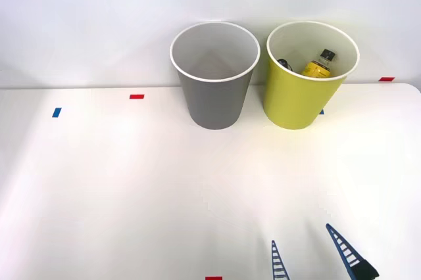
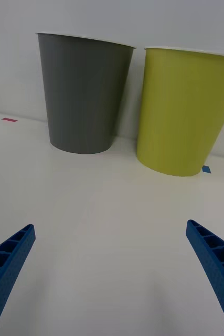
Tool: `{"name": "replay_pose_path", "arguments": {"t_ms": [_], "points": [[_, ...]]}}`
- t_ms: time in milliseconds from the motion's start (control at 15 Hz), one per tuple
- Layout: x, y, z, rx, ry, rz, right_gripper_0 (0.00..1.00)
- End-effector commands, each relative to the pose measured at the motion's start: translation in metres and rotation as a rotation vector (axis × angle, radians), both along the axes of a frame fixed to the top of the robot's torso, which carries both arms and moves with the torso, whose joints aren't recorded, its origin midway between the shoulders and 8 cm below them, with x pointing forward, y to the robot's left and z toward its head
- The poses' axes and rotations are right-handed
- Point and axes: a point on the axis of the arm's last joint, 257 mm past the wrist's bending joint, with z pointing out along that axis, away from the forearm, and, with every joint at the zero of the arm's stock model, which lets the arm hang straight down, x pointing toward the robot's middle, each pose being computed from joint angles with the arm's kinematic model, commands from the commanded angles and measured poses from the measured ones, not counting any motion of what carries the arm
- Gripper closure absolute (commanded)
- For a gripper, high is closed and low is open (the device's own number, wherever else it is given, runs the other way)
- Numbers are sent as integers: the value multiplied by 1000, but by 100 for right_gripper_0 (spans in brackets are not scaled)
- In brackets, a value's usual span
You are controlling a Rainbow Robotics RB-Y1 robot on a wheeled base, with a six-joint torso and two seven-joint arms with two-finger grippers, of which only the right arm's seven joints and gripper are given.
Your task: Put cans in the gray bin, plastic bottles in the light green bin
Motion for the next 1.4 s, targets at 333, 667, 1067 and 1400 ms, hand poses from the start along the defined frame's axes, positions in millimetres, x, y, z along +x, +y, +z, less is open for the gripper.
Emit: {"name": "replay_pose_path", "arguments": {"t_ms": [333, 667, 1067, 1400], "points": [[0, 0, 0, 0, 0, 0, 0], [0, 0, 0, 0, 0, 0, 0], [0, 0, 0, 0, 0, 0, 0], [0, 0, 0, 0, 0, 0, 0]]}}
